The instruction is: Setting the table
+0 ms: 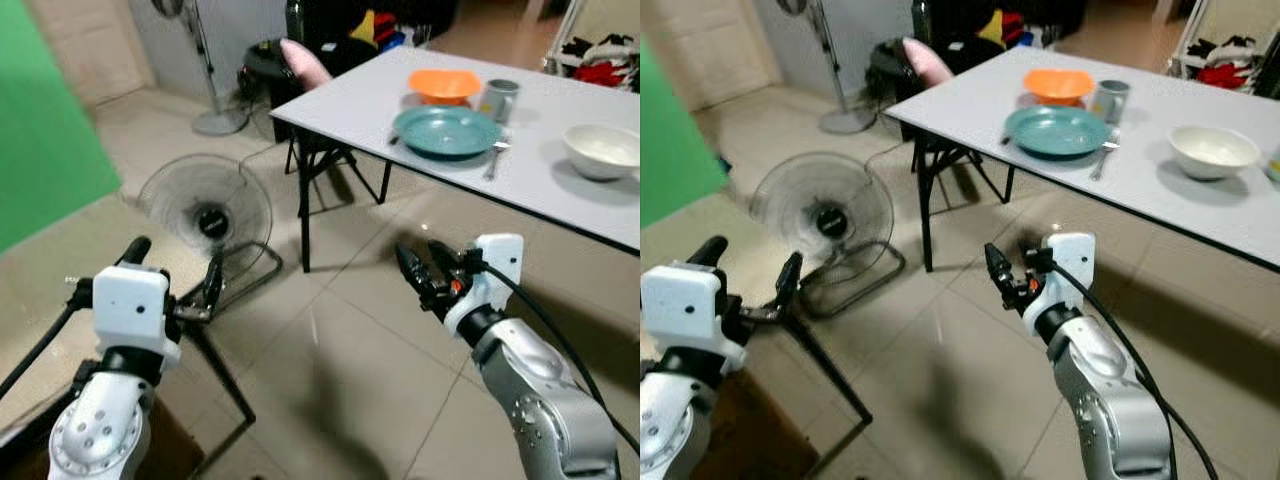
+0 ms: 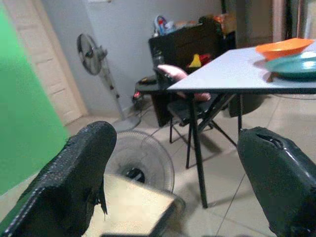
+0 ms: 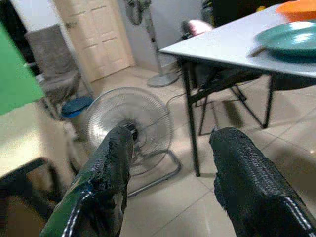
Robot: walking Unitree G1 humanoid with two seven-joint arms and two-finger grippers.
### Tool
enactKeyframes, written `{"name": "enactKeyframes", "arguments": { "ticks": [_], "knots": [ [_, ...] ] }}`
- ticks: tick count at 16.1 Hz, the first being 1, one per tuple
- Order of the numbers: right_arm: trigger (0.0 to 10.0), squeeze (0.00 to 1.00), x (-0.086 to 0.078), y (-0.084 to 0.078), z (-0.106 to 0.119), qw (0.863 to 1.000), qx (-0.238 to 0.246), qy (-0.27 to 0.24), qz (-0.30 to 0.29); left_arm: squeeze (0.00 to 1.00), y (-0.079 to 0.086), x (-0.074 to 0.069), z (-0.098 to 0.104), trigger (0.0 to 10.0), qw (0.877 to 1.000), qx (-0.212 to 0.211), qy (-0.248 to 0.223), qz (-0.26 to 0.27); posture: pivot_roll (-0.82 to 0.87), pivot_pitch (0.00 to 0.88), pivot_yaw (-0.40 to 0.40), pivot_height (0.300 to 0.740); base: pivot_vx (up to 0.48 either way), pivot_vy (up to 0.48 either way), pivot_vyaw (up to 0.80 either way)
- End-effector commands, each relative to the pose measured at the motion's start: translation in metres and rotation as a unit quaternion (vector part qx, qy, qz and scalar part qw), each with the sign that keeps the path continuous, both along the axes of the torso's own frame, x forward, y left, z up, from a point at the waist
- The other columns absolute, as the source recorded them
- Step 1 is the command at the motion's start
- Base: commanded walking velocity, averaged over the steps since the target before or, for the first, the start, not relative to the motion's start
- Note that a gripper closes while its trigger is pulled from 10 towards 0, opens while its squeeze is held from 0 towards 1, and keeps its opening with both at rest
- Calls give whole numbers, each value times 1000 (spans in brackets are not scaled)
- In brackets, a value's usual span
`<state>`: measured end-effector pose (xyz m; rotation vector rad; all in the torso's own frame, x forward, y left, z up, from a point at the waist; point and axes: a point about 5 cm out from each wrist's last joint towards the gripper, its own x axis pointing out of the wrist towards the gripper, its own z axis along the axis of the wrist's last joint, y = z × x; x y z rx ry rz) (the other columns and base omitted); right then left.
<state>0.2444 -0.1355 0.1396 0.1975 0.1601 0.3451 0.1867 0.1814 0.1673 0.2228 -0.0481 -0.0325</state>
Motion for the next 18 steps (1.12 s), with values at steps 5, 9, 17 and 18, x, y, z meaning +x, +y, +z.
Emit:
{"name": "enactKeyframes", "arguments": {
  "ticks": [5,9,17,18],
  "knots": [
    [10000,0,3,11,8,999,15,-10,44,0,1,-2,3,10000,1000,3,-6,6,-67,0,60,740,0,206,0],
    [10000,0,0,20,11,994,31,-5,106,0,0,-1,5,10000,1000,3,-10,6,-57,0,57,740,0,0,200],
    [10000,0,16,9,12,999,-4,-28,47,0,4,5,3,10000,999,-1,-18,46,-65,0,70,740,0,0,800],
    [10000,0,16,9,12,998,-4,-28,47,0,3,5,3,10000,999,0,-17,44,-66,0,73,740,0,0,800]
  ]
}}
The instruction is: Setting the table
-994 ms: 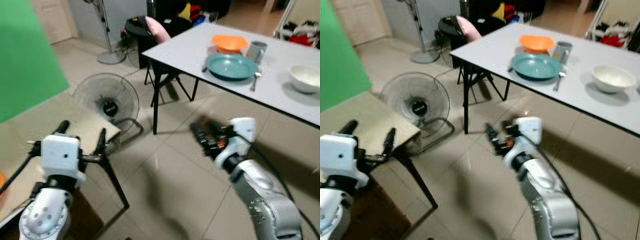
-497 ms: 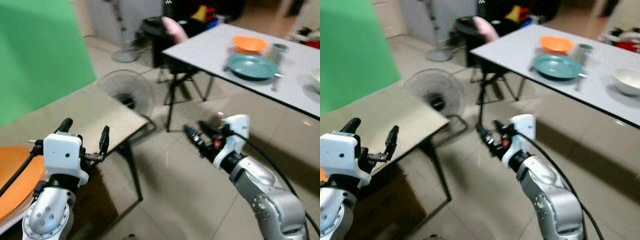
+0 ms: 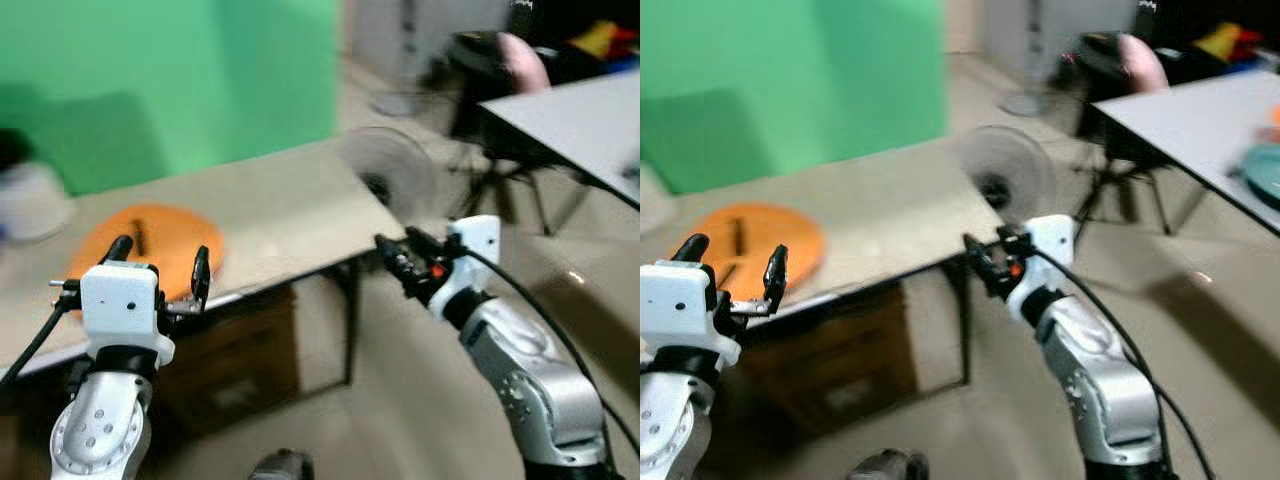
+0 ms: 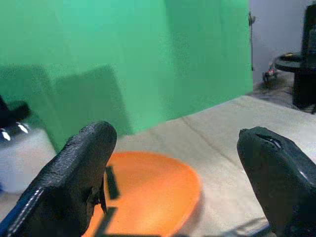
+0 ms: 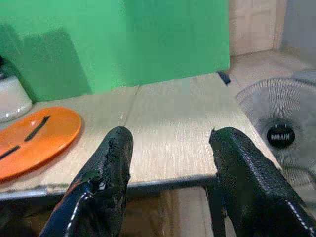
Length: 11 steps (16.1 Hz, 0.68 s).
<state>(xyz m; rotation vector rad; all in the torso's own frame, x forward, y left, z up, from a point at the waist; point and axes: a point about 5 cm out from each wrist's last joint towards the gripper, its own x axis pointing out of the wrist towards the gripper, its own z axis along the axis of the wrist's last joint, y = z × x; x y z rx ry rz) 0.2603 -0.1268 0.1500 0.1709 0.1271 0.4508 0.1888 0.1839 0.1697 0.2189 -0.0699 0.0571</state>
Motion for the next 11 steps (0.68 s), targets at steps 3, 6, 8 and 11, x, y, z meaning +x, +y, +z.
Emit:
{"name": "enactKeyframes", "arguments": {
  "ticks": [3,6,8,11],
  "knots": [
    [10000,0,0,0,2,1000,-1,-10,-6,0,1,4,0,10000,1000,7,-1,1,-67,0,80,740,0,0,800],
    [10000,0,4,-5,2,999,-2,-18,-35,0,4,3,-1,10000,1000,3,1,14,-67,0,80,740,86,0,800],
    [10000,0,4,-4,1,999,1,-18,-35,0,6,4,-1,10000,1000,2,-1,21,-69,0,79,740,285,0,800],
    [10000,0,4,0,1,999,10,-18,-31,0,8,2,-2,10000,1000,1,0,28,-65,0,69,740,335,0,0]
  ]
}}
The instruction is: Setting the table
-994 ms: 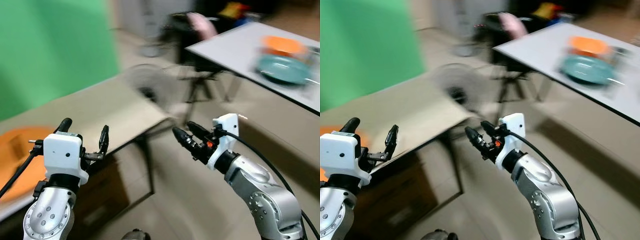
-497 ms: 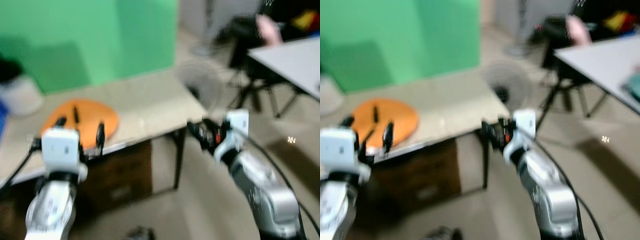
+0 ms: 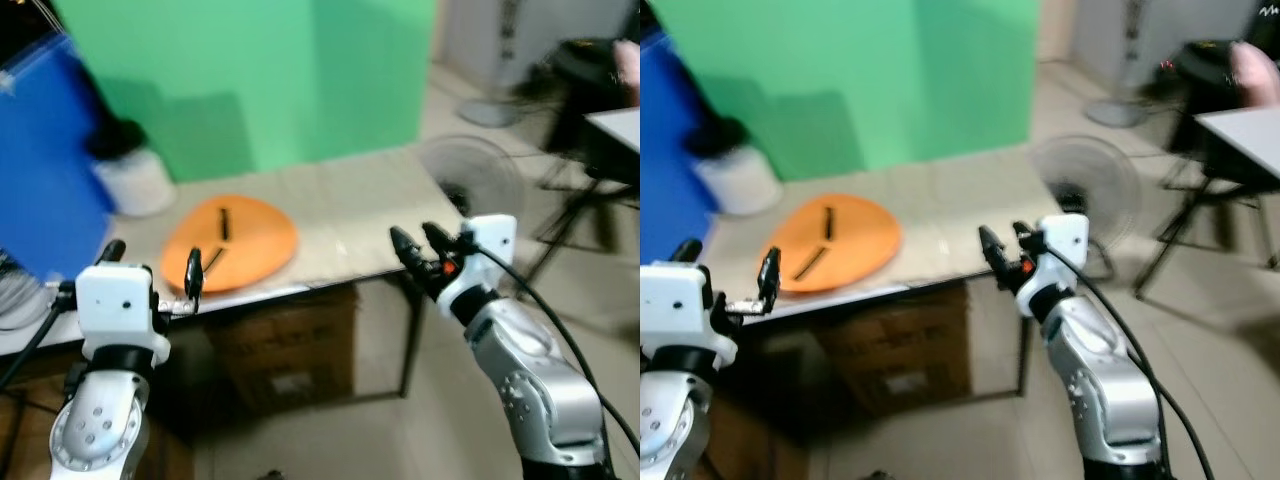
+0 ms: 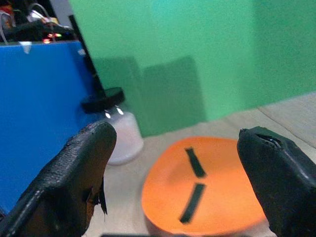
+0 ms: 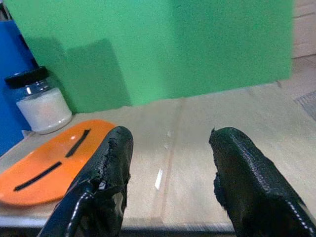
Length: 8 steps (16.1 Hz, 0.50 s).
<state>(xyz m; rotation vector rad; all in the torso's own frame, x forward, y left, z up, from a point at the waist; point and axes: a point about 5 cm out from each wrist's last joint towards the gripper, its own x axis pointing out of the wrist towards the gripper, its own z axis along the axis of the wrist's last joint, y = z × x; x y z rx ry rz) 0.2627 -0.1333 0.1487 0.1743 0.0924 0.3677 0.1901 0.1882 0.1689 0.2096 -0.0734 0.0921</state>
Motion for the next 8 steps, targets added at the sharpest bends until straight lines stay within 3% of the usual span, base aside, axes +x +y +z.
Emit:
{"name": "enactKeyframes", "arguments": {
  "ticks": [1,8],
  "knots": [
    [10000,0,3,7,2,1000,8,-4,12,0,5,0,-2,10000,1000,5,5,13,-65,0,69,740,360,0,0],
    [10000,0,9,21,2,998,-18,-8,61,0,8,-4,-2,10000,1000,5,5,16,-27,0,39,740,377,0,0]
  ]
}}
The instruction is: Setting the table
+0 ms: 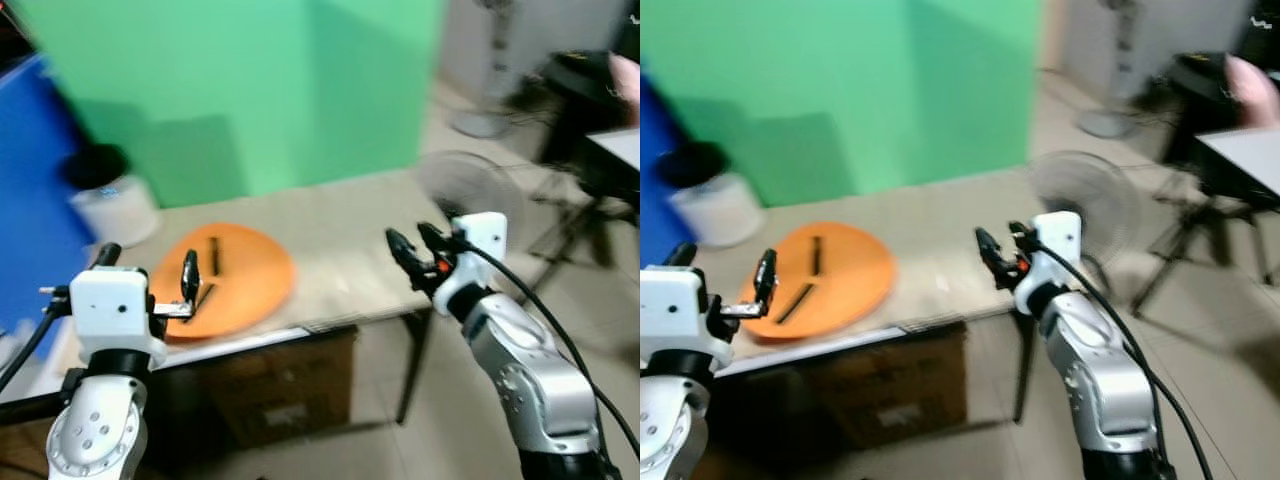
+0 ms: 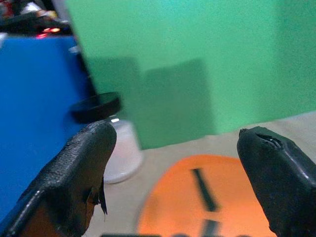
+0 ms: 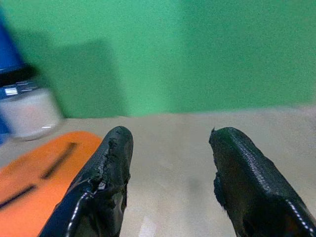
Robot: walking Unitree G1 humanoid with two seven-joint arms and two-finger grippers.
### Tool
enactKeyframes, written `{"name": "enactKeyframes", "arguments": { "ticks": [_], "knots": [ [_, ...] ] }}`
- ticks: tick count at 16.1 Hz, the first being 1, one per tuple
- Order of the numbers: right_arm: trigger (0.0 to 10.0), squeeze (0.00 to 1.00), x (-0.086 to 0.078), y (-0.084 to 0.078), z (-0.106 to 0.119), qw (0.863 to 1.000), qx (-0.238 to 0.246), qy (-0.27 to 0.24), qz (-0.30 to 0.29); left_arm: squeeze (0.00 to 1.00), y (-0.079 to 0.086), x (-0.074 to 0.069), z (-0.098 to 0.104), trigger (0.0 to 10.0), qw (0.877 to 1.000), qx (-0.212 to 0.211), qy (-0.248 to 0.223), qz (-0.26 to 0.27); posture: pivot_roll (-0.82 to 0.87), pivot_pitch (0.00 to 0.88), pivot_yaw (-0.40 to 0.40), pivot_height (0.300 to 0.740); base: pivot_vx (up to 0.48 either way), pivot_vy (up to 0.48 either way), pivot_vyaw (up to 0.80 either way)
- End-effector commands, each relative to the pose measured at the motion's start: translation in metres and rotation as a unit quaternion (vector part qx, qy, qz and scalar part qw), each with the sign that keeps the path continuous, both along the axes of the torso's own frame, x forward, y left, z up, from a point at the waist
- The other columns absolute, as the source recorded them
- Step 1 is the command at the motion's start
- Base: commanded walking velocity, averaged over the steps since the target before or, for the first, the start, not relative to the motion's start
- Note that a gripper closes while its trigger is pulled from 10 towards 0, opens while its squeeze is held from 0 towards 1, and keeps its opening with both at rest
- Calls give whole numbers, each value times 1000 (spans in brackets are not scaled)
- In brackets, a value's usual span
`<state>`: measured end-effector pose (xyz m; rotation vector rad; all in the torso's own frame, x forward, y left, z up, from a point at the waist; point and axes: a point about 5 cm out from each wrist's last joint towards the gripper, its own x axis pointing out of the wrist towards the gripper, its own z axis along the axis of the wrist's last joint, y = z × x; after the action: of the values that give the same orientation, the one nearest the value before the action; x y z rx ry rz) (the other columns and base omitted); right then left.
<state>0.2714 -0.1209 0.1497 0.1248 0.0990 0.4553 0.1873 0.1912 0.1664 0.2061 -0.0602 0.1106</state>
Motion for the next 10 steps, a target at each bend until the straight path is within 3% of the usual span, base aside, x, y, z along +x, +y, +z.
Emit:
{"name": "enactKeyframes", "arguments": {
  "ticks": [1,5,7,10],
  "knots": [
    [10000,0,2,13,1,1000,2,-1,28,0,3,0,1,10000,1000,8,1,1,-19,0,32,740,379,0,500],
    [10000,0,7,23,-2,998,-6,9,58,0,1,-4,-1,10000,1000,6,13,-23,-7,0,20,740,376,0,800],
    [10000,0,10,18,-9,997,1,46,59,0,-3,-6,-9,10000,997,4,43,-59,-11,0,24,740,321,0,0],
    [10000,0,21,-1,-15,993,-1,98,63,0,-13,-8,-21,10000,986,10,85,-142,-39,0,37,740,0,0,0]
  ]
}}
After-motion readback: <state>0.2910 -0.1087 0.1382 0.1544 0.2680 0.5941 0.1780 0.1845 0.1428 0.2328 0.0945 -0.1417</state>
